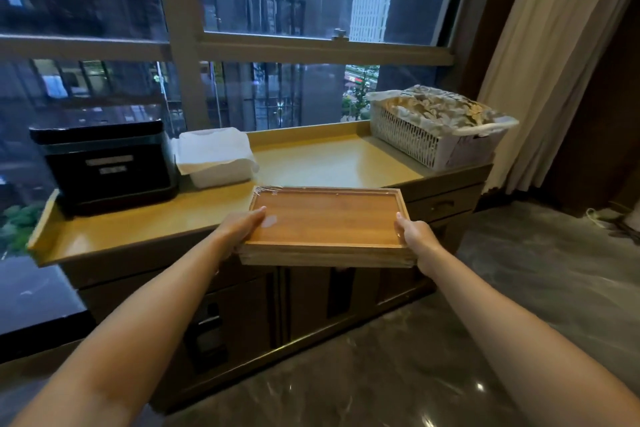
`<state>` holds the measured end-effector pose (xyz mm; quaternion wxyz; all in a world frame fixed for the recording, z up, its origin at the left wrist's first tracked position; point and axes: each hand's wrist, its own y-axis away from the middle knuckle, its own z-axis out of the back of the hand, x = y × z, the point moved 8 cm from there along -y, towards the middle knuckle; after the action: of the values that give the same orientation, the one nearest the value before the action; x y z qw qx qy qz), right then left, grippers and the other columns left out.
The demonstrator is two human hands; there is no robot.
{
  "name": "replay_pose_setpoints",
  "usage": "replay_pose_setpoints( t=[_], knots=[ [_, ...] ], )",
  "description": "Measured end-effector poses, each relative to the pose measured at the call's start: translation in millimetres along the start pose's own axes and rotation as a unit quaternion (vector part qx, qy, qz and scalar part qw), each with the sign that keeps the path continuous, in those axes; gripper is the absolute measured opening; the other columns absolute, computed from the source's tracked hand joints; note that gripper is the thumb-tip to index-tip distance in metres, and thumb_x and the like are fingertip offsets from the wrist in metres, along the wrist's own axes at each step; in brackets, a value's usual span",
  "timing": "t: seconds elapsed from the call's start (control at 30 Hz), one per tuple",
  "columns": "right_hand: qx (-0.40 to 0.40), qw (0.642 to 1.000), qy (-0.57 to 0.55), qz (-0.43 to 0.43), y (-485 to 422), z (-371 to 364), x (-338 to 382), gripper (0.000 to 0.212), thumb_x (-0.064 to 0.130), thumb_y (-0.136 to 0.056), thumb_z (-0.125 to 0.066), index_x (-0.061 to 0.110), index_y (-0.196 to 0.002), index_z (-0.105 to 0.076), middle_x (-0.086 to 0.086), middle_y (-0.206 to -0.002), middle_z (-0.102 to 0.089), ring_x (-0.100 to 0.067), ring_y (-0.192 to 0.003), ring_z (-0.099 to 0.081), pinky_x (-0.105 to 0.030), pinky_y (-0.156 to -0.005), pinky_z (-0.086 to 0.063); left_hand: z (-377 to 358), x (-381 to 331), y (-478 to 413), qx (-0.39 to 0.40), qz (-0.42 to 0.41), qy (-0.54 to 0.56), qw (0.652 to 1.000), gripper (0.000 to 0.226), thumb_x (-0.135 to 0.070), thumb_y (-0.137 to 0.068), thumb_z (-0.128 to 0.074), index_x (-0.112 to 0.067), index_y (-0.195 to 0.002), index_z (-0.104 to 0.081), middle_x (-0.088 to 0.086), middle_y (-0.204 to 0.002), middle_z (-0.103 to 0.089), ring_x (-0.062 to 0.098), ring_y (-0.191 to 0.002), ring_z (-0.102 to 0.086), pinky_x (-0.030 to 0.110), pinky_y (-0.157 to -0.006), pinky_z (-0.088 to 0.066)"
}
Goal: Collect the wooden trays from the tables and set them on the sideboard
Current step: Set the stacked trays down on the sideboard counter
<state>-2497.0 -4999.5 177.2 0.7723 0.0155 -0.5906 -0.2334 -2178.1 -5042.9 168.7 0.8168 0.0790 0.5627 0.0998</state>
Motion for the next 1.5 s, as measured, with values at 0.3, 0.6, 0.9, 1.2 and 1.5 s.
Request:
replay_pose_setpoints(
  t=[0.3, 0.6, 0.9, 1.2, 1.5],
  knots=[
    [0.007, 1.0, 0.015, 0.014, -245.8, -36.3, 85.9, 0.049, 0.037, -0.097, -0.036, 0.001, -0.128, -0.049, -0.017, -0.124, -0.055, -0.032, -0.113, -0.05, -0.04, -0.098, -0.038, -32.7, -65.9, -233.5, -0.018, 0.023, 0.044, 0.999, 0.044, -0.039, -0.092, -0.047, -0.003, -0.115, -0.059, 0.011, -0.099, -0.064, 0.014, -0.071, -0.055, 0.024, -0.063, -0.041],
    [0.031, 0.999, 0.012, 0.017, -447.0, -64.0, 149.1, 0.034, 0.034, -0.094, -0.044, 0.012, -0.071, -0.056, -0.008, -0.069, -0.047, -0.02, -0.059, -0.041, -0.029, -0.058, -0.03, -57.5, -100.4, -405.3, -0.05, 0.079, 0.052, 0.994, 0.052, -0.044, -0.091, -0.047, -0.002, -0.122, -0.055, 0.009, -0.097, -0.062, 0.017, -0.074, -0.056, 0.027, -0.062, -0.043],
    [0.137, 0.99, 0.016, -0.019, -625.0, -131.3, 168.0, 0.03, 0.031, -0.09, -0.049, 0.017, -0.064, -0.055, -0.004, -0.067, -0.051, -0.019, -0.061, -0.046, -0.03, -0.057, -0.036, -74.3, -84.0, -536.5, -0.132, 0.161, 0.084, 0.974, 0.057, -0.042, -0.09, -0.049, 0.001, -0.128, -0.051, 0.019, -0.128, -0.057, 0.033, -0.115, -0.055, 0.037, -0.099, -0.044],
    [0.212, 0.975, 0.032, -0.05, -718.5, -193.9, 183.4, 0.027, 0.032, -0.093, -0.047, 0.008, -0.098, -0.059, -0.007, -0.082, -0.061, -0.021, -0.074, -0.057, -0.028, -0.065, -0.045, -63.7, -66.3, -606.6, -0.197, 0.22, 0.086, 0.952, 0.055, -0.039, -0.09, -0.051, 0.005, -0.123, -0.055, 0.022, -0.125, -0.059, 0.034, -0.114, -0.055, 0.033, -0.089, -0.043],
    [0.227, 0.97, 0.034, -0.08, -745.6, -224.8, 182.6, 0.026, 0.029, -0.094, -0.045, 0.009, -0.105, -0.057, -0.006, -0.085, -0.063, -0.02, -0.077, -0.061, -0.028, -0.068, -0.05, -54.4, -58.2, -642.5, -0.196, 0.231, 0.128, 0.944, 0.051, -0.035, -0.091, -0.052, 0.002, -0.124, -0.053, 0.019, -0.121, -0.06, 0.021, -0.082, -0.054, 0.024, -0.055, -0.04]
  ],
)
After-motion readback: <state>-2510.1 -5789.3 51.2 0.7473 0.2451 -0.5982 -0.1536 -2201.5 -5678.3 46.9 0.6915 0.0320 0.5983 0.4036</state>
